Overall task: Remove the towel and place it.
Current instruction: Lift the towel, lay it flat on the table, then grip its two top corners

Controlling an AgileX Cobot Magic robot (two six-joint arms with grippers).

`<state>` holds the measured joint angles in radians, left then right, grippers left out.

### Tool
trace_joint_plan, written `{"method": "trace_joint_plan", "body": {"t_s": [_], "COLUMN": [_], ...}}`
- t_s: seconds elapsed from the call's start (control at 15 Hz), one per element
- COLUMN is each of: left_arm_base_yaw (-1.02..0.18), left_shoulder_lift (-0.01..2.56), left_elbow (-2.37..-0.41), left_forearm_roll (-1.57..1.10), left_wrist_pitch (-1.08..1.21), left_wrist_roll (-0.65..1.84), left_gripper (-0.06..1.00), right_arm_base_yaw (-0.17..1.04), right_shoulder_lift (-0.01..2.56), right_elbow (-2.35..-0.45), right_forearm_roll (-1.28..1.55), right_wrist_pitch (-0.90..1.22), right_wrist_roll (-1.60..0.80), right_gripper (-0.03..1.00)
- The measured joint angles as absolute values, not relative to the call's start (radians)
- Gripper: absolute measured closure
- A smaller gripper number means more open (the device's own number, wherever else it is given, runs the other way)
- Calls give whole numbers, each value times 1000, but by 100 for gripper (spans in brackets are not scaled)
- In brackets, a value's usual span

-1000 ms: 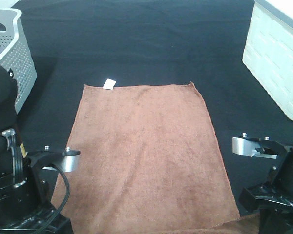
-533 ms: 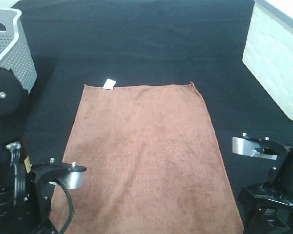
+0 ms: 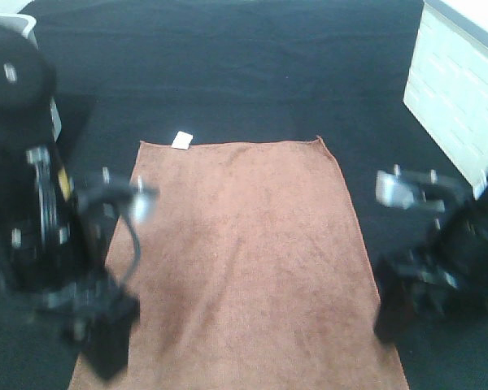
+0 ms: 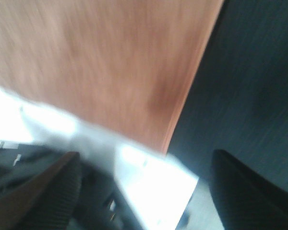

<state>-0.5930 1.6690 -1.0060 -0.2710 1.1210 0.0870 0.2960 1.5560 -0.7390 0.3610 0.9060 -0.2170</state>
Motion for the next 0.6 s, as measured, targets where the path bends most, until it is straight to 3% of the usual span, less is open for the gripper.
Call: {"method": "trace_joint_plan", "body": {"t_s": [0.2,0.4,0.6], "left_arm_base_yaw": [-481,-341,-240], "left_shoulder_lift": [1680,1766,1938], "left_elbow": [-1121,-1314,-1523], "left_forearm_roll": [-197,-126,-114], "left_wrist_pitch": [1115,1065,1032], "left_wrist_roll": [87,87,87], "left_gripper": [18,16,15], "right_arm_base_yaw": [267,145,75], "right_shoulder_lift": [1568,1622,1682], "right_elbow": [-876,-1110,-1274], "right_forearm_roll": [319,308,284], "right_wrist_pitch": [907,908,818], "right_wrist_roll": [-208,-207,-198], "right_gripper": [27,15,11]}}
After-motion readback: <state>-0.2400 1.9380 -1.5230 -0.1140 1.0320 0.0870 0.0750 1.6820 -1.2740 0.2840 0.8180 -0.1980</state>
